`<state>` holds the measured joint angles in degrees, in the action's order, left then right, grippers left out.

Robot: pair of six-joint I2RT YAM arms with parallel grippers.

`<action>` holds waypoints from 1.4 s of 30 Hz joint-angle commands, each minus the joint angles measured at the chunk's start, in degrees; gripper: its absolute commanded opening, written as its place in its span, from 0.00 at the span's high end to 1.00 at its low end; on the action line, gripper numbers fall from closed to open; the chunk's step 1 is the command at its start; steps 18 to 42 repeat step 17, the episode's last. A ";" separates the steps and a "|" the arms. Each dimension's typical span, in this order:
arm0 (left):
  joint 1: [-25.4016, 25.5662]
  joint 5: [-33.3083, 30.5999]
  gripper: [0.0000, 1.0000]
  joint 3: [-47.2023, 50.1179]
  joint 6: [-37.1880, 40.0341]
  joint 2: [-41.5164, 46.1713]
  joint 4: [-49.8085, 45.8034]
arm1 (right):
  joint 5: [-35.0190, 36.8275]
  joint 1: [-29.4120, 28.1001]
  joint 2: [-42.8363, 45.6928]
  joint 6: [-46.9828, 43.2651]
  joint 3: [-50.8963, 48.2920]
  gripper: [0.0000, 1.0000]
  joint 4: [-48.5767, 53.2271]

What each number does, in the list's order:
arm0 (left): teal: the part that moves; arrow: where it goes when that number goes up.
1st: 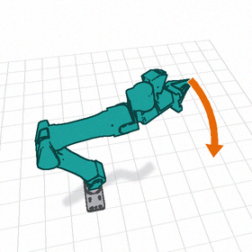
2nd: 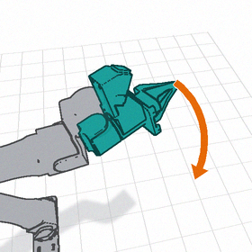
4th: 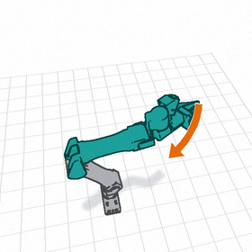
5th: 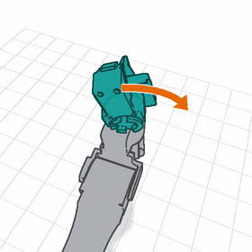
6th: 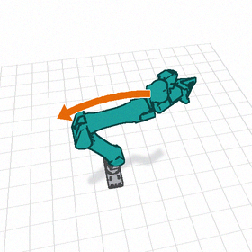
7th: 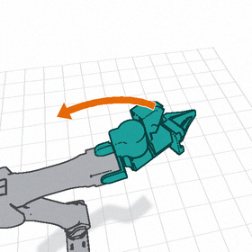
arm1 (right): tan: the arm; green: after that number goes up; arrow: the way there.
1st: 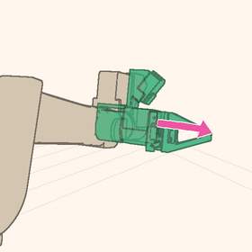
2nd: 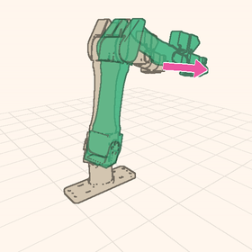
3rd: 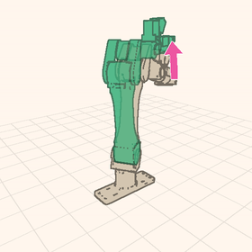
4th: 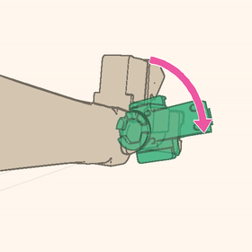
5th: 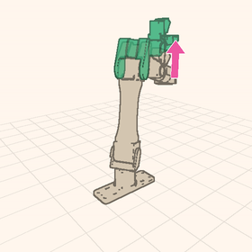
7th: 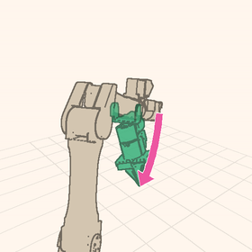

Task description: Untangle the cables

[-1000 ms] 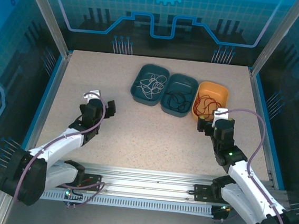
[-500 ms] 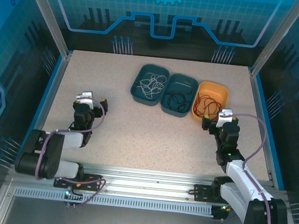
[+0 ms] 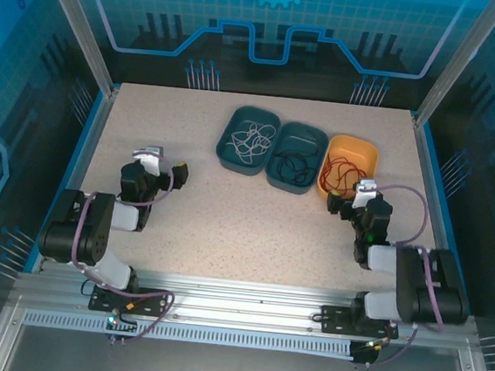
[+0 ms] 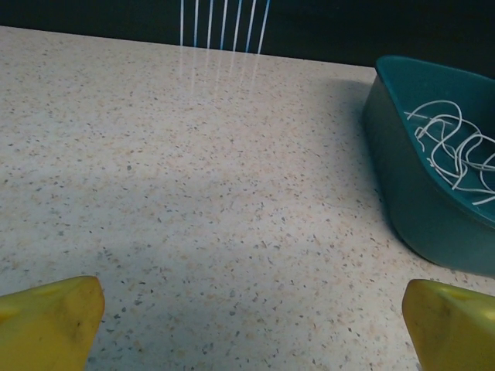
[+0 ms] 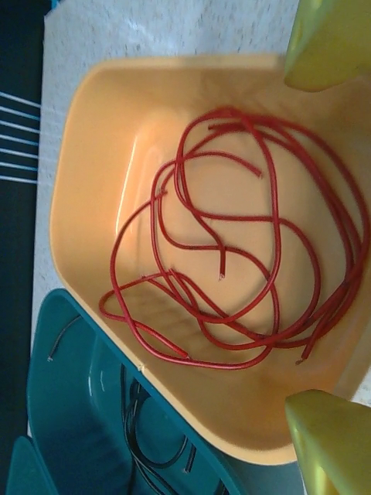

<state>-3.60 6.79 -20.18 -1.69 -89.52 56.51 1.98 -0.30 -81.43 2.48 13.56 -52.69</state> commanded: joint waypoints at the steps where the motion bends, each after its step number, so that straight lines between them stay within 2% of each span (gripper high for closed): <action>1: -0.28 2.76 0.01 -0.58 1.24 0.43 -0.95 | -5.21 1.21 -8.13 0.88 2.38 0.00 -14.05; 3: -0.23 2.71 0.01 -0.56 1.33 0.48 -0.96 | -7.00 1.83 -6.07 0.41 3.82 0.00 -7.23; 5: 0.13 2.77 0.01 -0.74 1.73 0.46 -1.30 | -8.36 1.84 -7.23 0.43 5.44 0.00 -6.48; 6: 0.45 2.78 0.01 -0.82 2.13 0.51 -1.57 | -8.57 1.74 -6.64 -0.41 6.82 0.00 -2.66; 9: 0.60 2.97 0.01 -0.83 2.31 0.48 -1.67 | -6.20 0.30 -6.74 -1.32 7.94 0.00 -0.58; 42: 0.60 2.32 0.01 -0.91 2.14 0.55 -1.76 | -6.11 0.30 -6.81 -1.25 7.87 0.00 -1.01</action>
